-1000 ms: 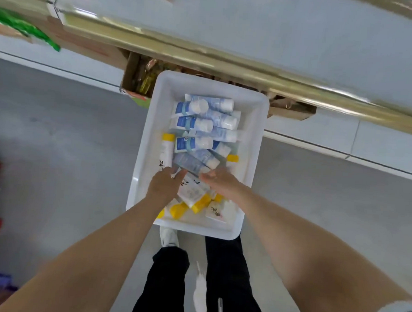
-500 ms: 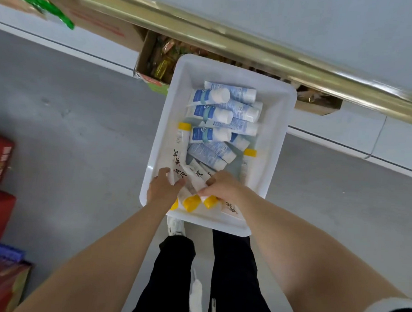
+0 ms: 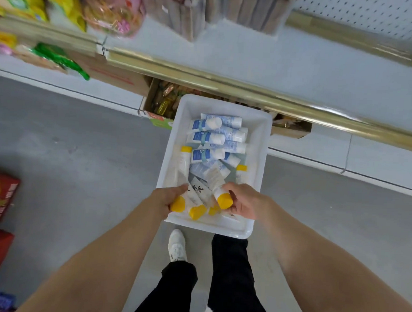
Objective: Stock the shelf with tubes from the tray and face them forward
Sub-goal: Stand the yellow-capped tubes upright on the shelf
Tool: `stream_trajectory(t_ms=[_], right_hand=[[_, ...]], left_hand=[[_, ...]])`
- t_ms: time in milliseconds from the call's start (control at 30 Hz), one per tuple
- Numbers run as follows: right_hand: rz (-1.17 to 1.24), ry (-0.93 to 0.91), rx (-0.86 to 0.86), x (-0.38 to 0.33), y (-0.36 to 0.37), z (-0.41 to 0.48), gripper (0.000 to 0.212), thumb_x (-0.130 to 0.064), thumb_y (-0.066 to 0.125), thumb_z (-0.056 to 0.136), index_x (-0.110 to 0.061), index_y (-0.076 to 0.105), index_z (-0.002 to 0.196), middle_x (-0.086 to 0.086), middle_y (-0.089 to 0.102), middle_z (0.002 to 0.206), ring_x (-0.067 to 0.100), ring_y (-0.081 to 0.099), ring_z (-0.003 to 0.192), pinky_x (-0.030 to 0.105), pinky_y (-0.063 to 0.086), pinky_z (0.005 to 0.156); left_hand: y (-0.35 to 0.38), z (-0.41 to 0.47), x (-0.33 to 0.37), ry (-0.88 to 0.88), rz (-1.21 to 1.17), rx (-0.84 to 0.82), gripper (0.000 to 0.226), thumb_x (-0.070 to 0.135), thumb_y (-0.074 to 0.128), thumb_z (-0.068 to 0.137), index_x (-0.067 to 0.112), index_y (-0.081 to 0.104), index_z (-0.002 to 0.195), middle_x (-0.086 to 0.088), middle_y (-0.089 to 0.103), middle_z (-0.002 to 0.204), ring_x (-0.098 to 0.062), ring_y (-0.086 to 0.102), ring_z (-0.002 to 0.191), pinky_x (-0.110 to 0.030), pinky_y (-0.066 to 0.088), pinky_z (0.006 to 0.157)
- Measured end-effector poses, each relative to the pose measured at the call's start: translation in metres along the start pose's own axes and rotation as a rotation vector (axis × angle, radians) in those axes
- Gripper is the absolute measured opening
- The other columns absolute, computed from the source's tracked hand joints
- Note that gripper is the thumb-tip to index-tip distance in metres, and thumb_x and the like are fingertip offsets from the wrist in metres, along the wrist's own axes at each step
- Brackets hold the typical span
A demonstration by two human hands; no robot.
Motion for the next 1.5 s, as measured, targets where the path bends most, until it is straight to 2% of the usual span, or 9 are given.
stream_trajectory(t_ms=[133,333,567,633,767,967,1067,1367,1500], right_hand=[[0.253,-0.196,-0.031,-0.021,0.016,-0.051,0.034,-0.029,0.049,0.101,-0.01,0.05,0.128,0.018,0.072,0.11,0.02,0.072,0.077,0.029,0.055,0.067],[0.372,-0.535,-0.129,-0.075,0.045,-0.148,0.041,-0.038,0.054,0.098,-0.009,0.054,0.127,0.014,0.072,0.107,0.017,0.071,0.074,0.023,0.054,0.053],[0.278,-0.924,-0.198,-0.136,0.068,-0.298,0.053,-0.03,0.066,0.083,0.0,0.059,0.126,0.015,0.068,0.113,0.02,0.069,0.094,0.029,0.058,0.069],[0.199,-1.032,-0.199,-0.157,0.07,-0.341,0.056,-0.027,0.068,0.083,0.003,0.057,0.129,0.018,0.066,0.118,0.024,0.067,0.102,0.033,0.058,0.077],[0.109,-1.218,-0.211,-0.211,0.074,-0.421,0.047,-0.01,0.067,0.085,0.004,0.056,0.129,0.024,0.062,0.126,0.032,0.063,0.109,0.041,0.057,0.086],[0.06,-1.475,-0.071,-0.3,0.073,-0.517,0.038,-0.002,0.065,0.089,-0.007,0.06,0.126,0.014,0.067,0.122,0.032,0.064,0.114,0.043,0.05,0.101],[0.016,-1.57,0.041,-0.333,0.076,-0.542,0.04,-0.002,0.069,0.087,-0.011,0.06,0.126,0.01,0.07,0.116,0.026,0.068,0.107,0.035,0.056,0.089],[-0.257,-1.669,0.503,-0.421,0.077,-0.532,0.034,-0.012,0.074,0.082,-0.023,0.068,0.114,-0.003,0.074,0.096,0.01,0.069,0.08,0.022,0.055,0.071],[-0.321,-1.648,0.577,-0.445,0.076,-0.513,0.032,-0.016,0.074,0.082,-0.027,0.068,0.111,-0.007,0.073,0.094,0.012,0.069,0.085,0.033,0.058,0.081]], left_hand=[[0.017,-0.056,0.048,0.165,0.047,-0.183,0.047,0.027,0.079,0.079,0.004,0.063,0.116,-0.013,0.071,0.109,-0.029,0.068,0.1,-0.046,0.056,0.089],[0.04,-0.173,0.136,0.531,0.09,-0.387,0.022,0.012,0.063,0.092,0.01,0.06,0.113,-0.002,0.071,0.088,-0.015,0.069,0.072,-0.027,0.058,0.055],[0.052,-0.317,0.23,0.862,0.06,-0.511,0.042,0.002,0.069,0.086,0.007,0.056,0.125,-0.015,0.067,0.116,-0.03,0.066,0.1,-0.05,0.054,0.088],[0.054,-0.359,0.258,0.956,0.044,-0.51,0.04,0.001,0.069,0.085,0.008,0.058,0.123,-0.014,0.067,0.117,-0.03,0.066,0.099,-0.048,0.055,0.086],[0.047,-0.431,0.315,1.156,-0.016,-0.43,0.043,0.007,0.076,0.08,0.007,0.058,0.12,-0.01,0.068,0.112,-0.025,0.068,0.089,-0.034,0.058,0.069],[0.039,-0.514,0.383,1.365,-0.093,-0.254,0.035,0.01,0.079,0.077,0.008,0.064,0.109,-0.005,0.068,0.103,-0.021,0.061,0.089,-0.03,0.046,0.079],[0.049,-0.531,0.417,1.414,-0.123,-0.213,0.04,0.005,0.081,0.074,0.009,0.062,0.109,-0.008,0.069,0.107,-0.024,0.064,0.095,-0.038,0.051,0.091],[0.08,-0.511,0.488,1.524,-0.119,0.017,0.032,0.009,0.082,0.071,0.018,0.062,0.094,-0.006,0.07,0.097,-0.029,0.066,0.096,-0.048,0.054,0.088],[0.087,-0.502,0.502,1.556,-0.096,0.13,0.028,0.014,0.081,0.073,0.019,0.062,0.094,-0.005,0.07,0.093,-0.028,0.066,0.092,-0.044,0.055,0.084]])
Point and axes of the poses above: each hand's wrist, its own z-axis towards the middle knuckle, its own y-axis out of the palm, x = y × z, the point moved 9 cm from there along z, towards the middle knuckle
